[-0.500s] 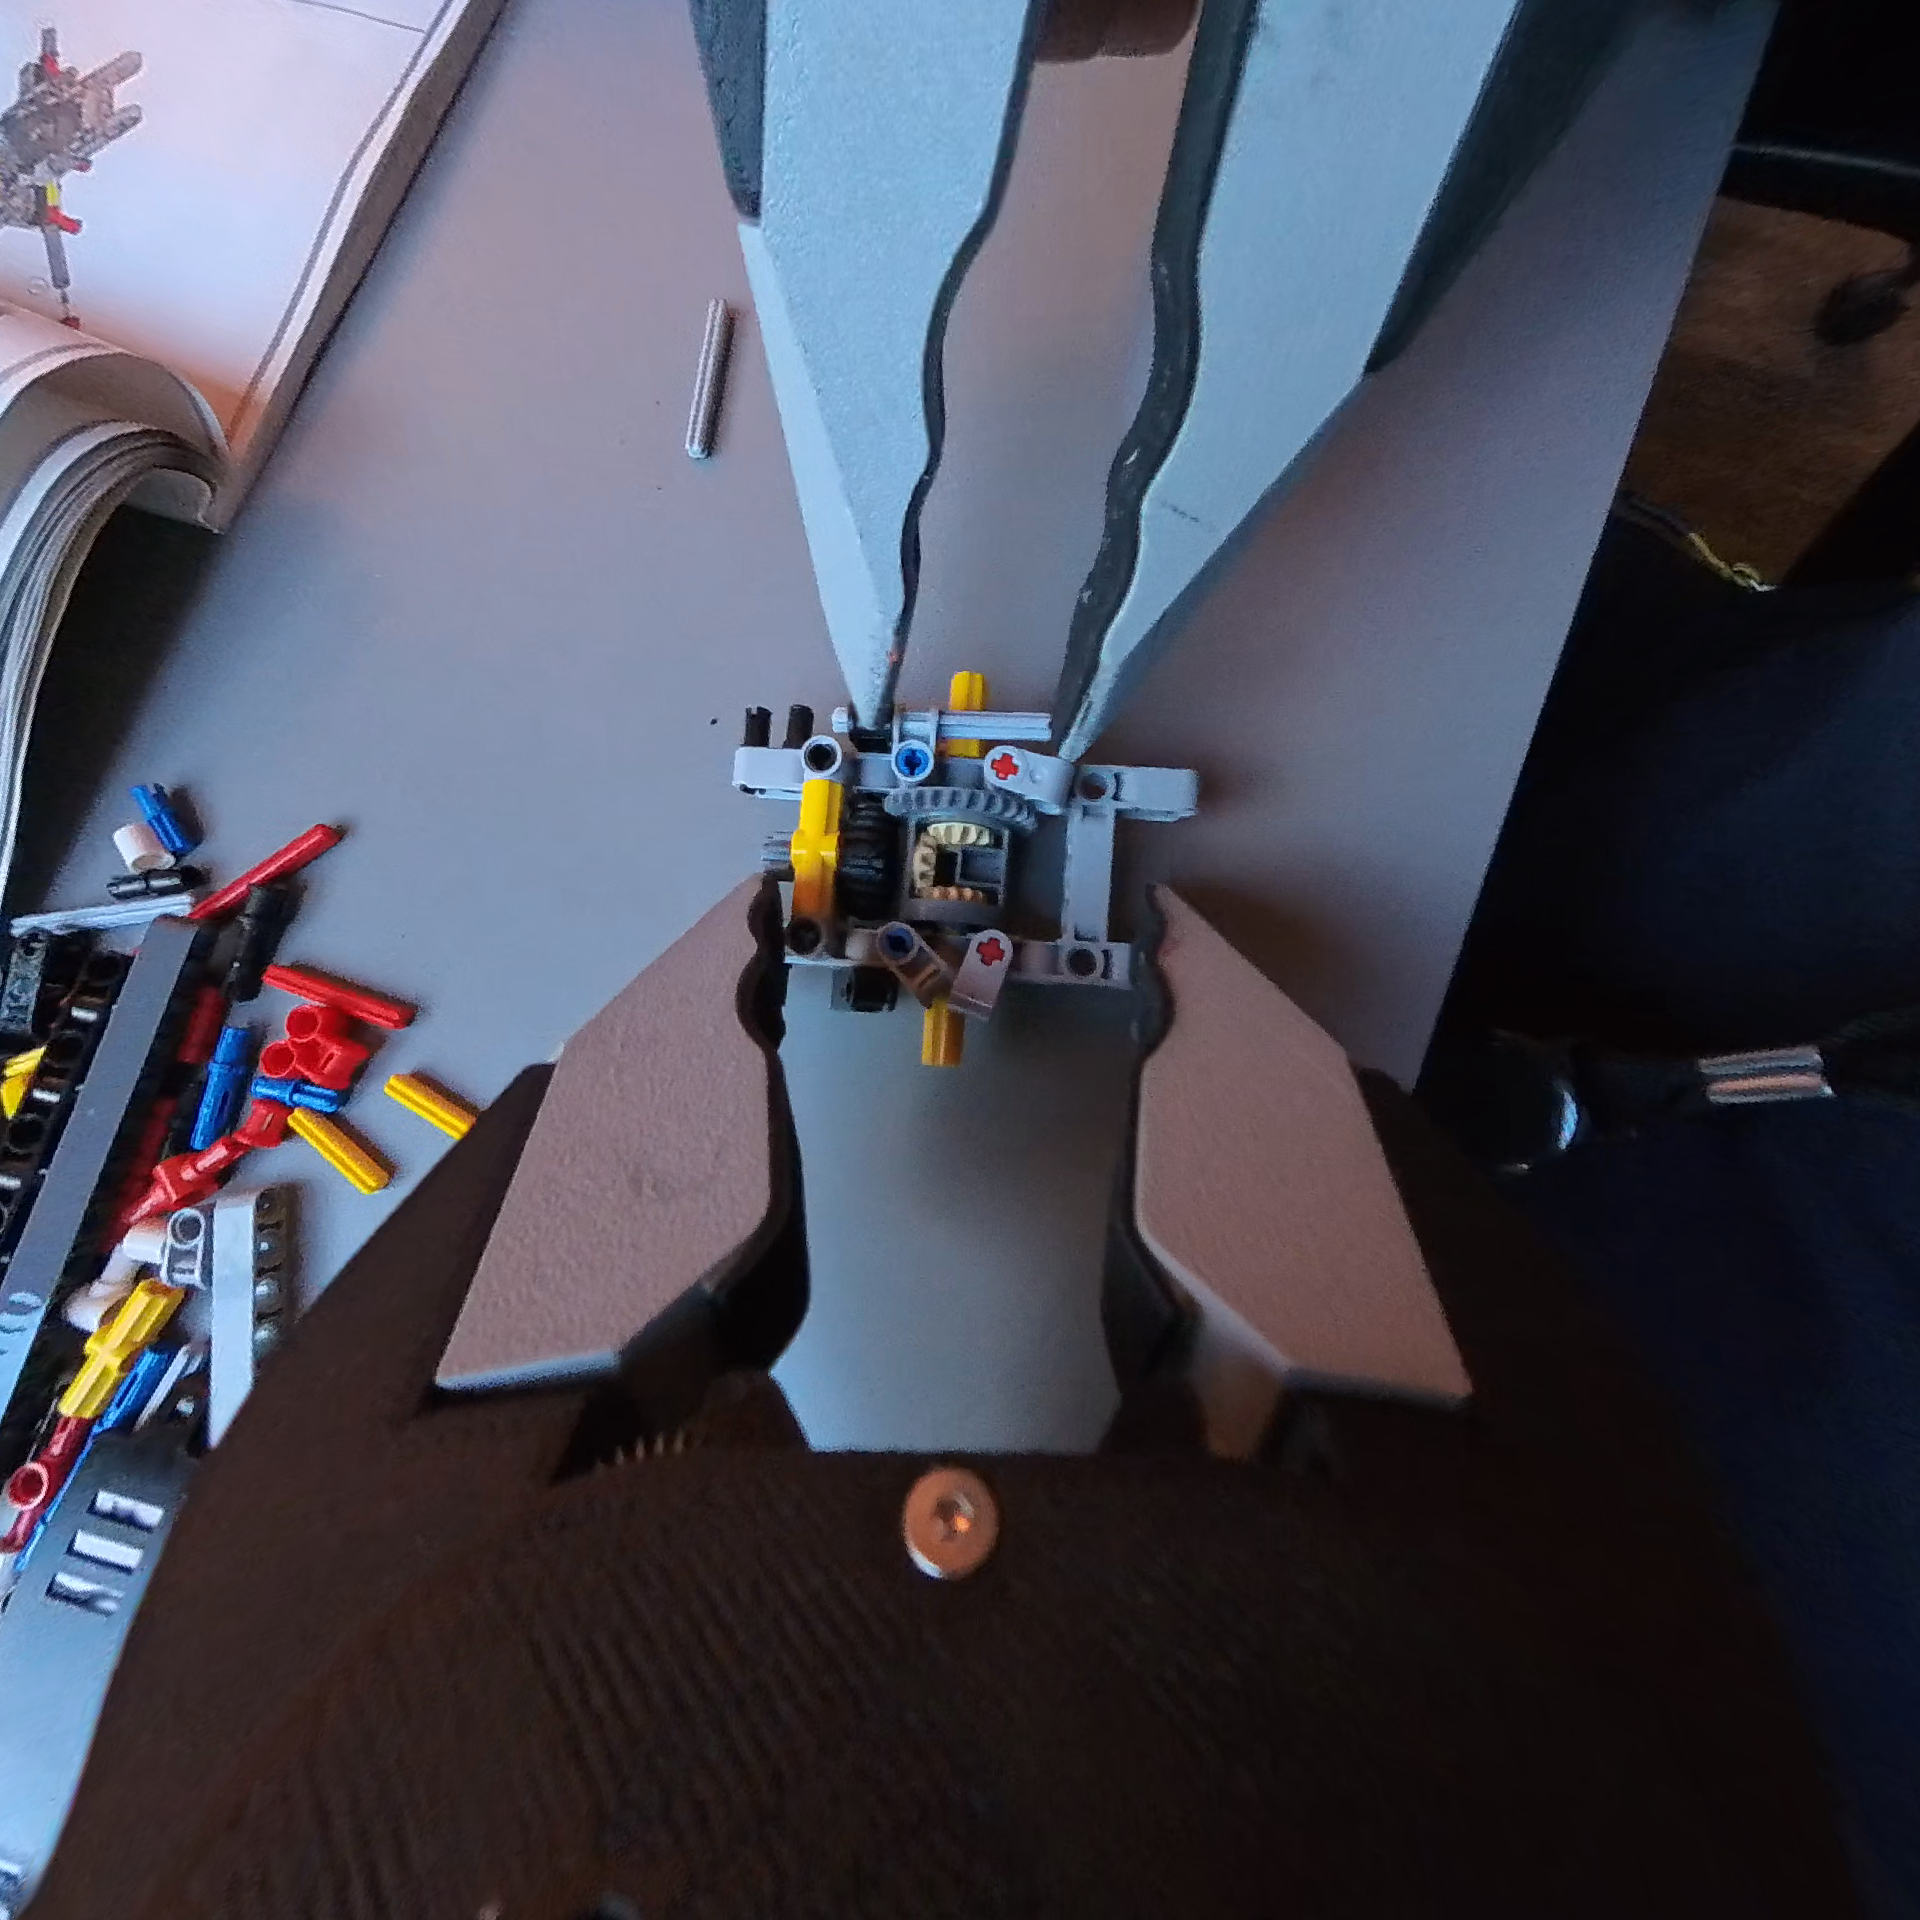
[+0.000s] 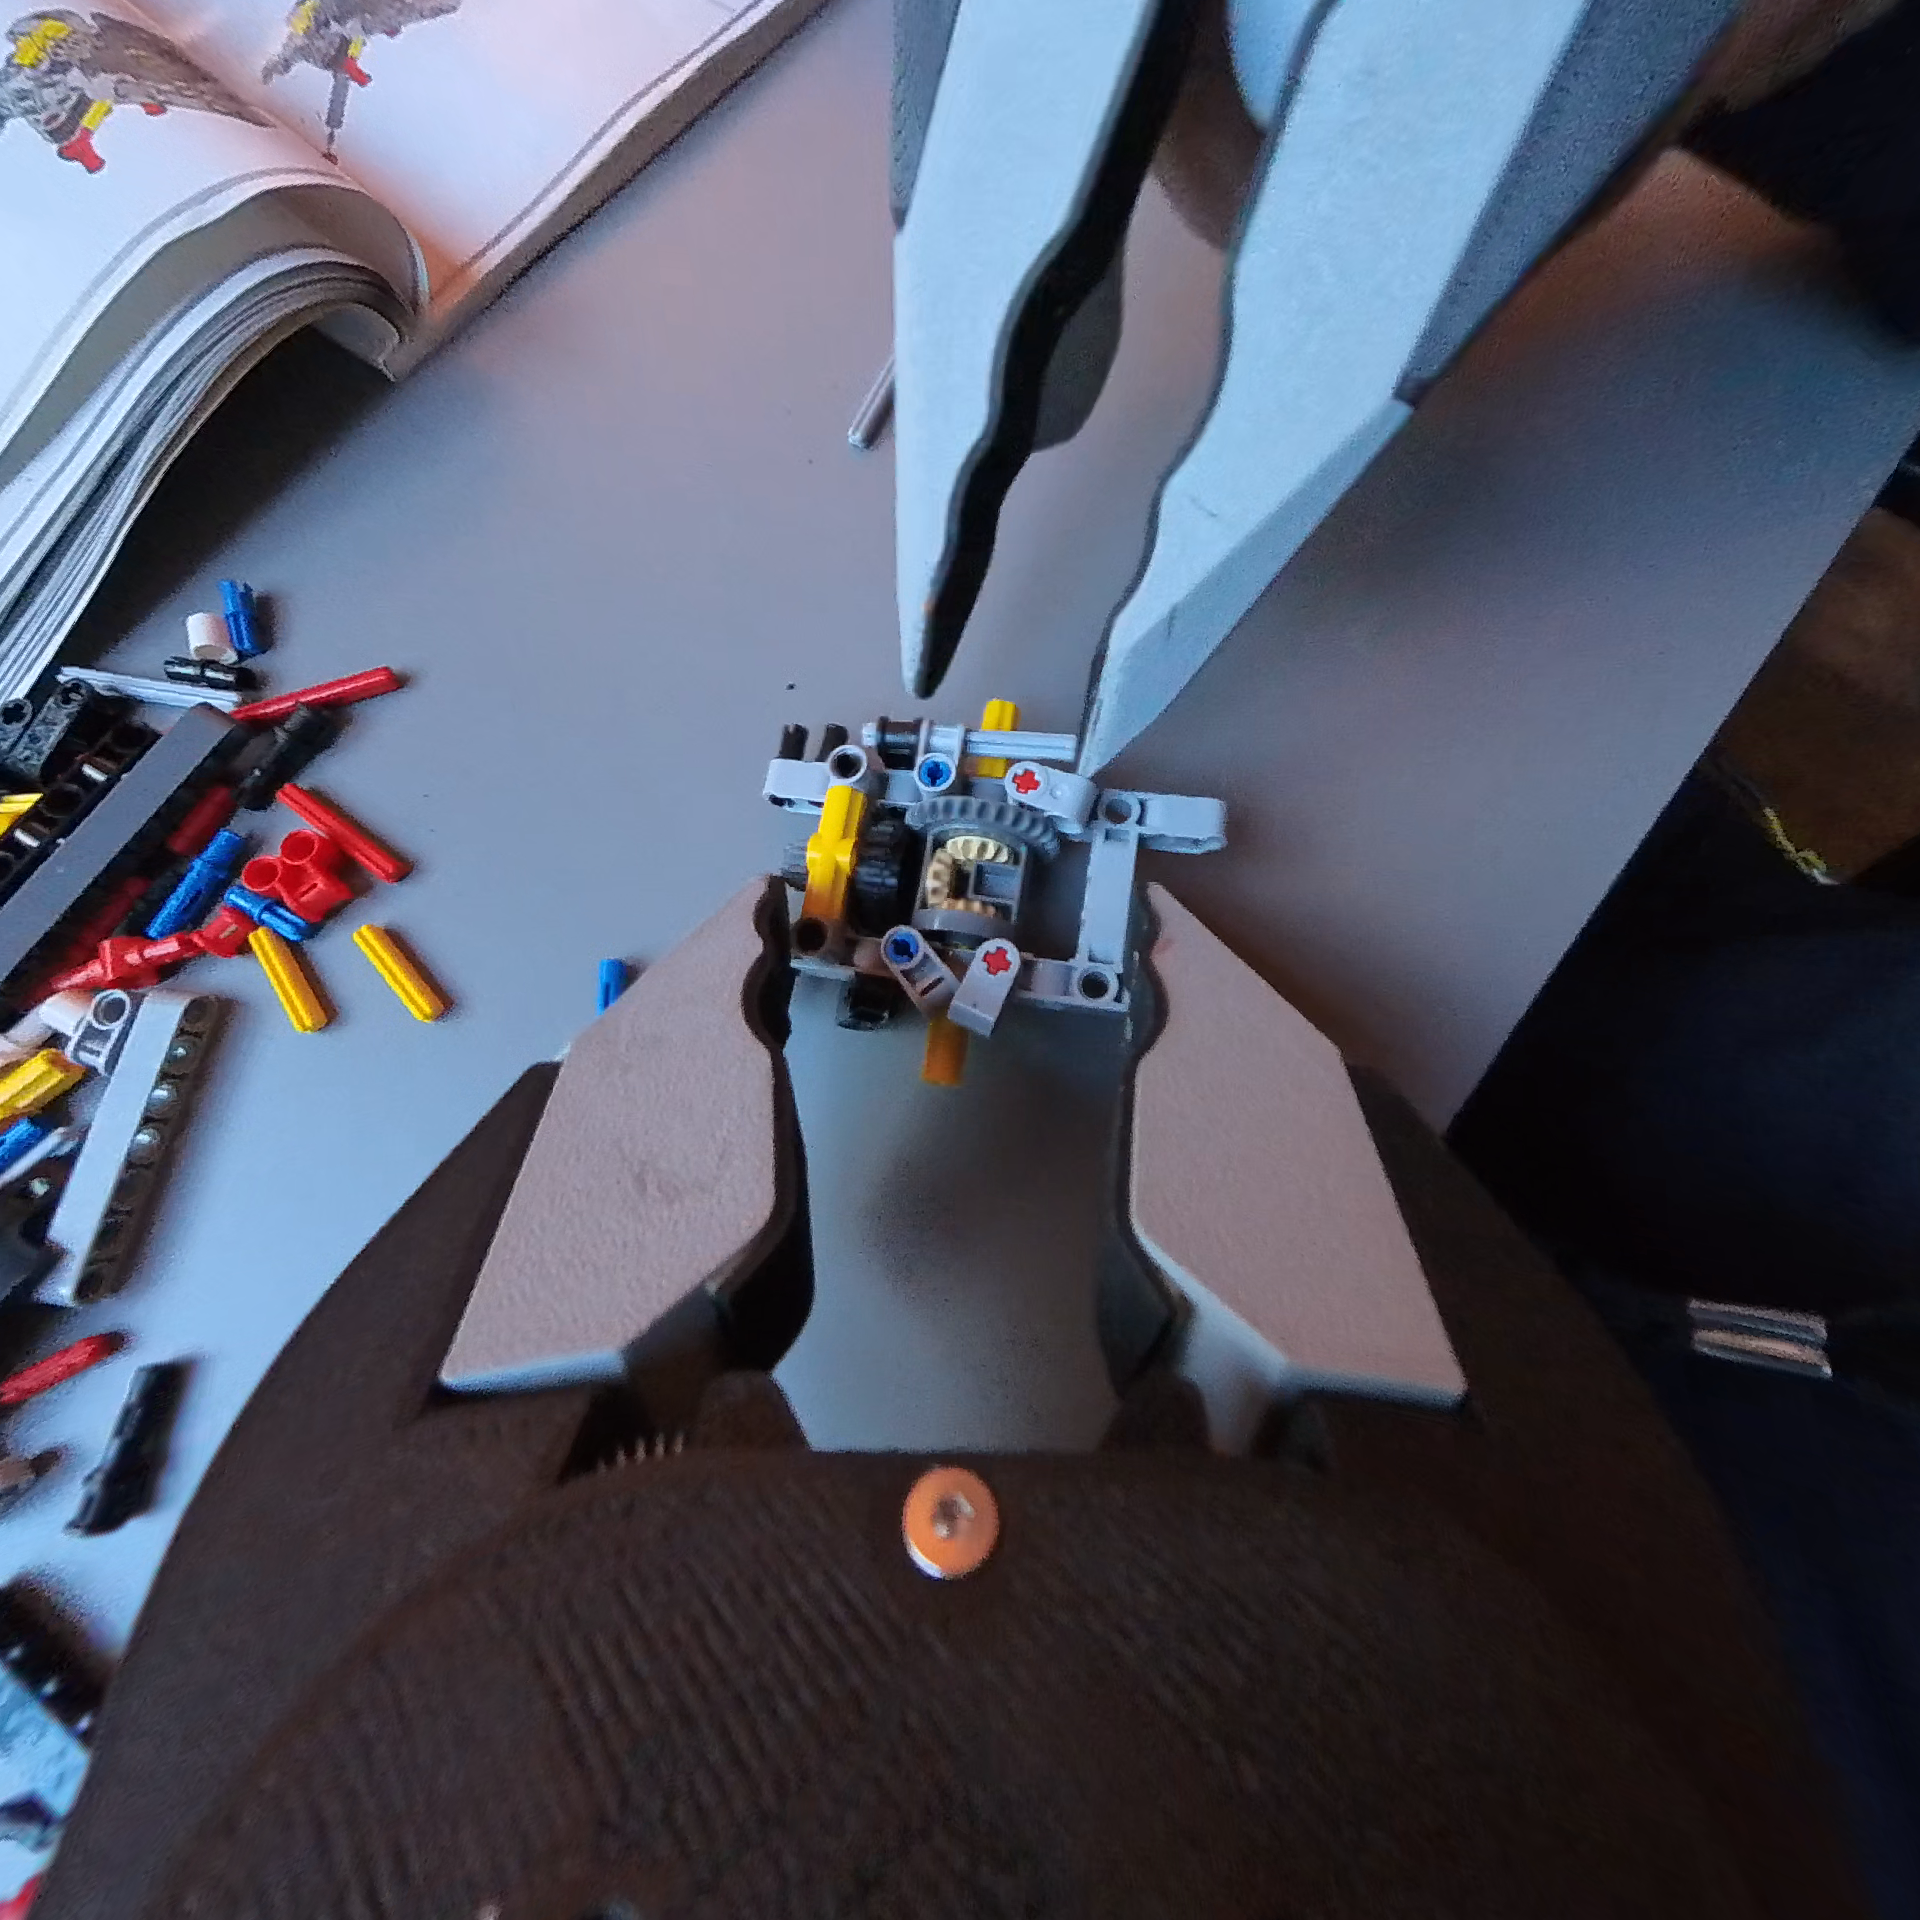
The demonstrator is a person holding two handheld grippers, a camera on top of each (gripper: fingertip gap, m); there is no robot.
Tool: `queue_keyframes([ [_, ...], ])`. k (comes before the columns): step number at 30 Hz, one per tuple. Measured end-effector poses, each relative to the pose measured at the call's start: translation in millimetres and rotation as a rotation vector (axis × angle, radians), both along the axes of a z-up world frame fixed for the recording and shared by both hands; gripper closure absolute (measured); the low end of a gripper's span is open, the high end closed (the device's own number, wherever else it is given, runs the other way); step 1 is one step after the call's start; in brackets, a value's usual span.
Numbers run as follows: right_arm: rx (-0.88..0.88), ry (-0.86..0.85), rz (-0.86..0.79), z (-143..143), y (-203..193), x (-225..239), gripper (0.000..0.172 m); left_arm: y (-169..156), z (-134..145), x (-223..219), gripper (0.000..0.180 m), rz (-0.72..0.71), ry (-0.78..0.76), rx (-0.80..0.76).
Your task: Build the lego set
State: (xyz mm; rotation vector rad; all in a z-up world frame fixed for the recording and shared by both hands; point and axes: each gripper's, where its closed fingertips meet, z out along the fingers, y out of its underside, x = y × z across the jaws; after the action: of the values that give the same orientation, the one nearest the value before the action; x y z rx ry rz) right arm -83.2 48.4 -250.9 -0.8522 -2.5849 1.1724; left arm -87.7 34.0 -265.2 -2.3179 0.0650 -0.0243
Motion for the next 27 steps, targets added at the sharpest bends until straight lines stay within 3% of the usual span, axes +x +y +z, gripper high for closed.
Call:
queue_keyframes([
  [4, -0.089, -0.077, 0.039, -3.9, -1.7, 5.0, 0.141, -0.3, 0.0, 4.6, 0.118, -0.016, -0.001, 0.024],
  [10, 0.12, 0.166, 0.094, -0.7, -2.0, 1.5, 0.142, -1.2, -0.7, 1.7, 0.118, -0.036, 0.047, 0.016],
  [21, 0.348, 0.238, 0.189, 0.6, -3.2, 4.9, 0.148, 1.3, -2.0, 1.9, 0.118, -0.057, 0.121, -0.008],
  [27, 0.216, 0.189, 0.154, 0.7, -2.4, 3.8, 0.152, 2.6, -0.9, 0.6, 0.117, -0.02, 0.058, 0.001],
])
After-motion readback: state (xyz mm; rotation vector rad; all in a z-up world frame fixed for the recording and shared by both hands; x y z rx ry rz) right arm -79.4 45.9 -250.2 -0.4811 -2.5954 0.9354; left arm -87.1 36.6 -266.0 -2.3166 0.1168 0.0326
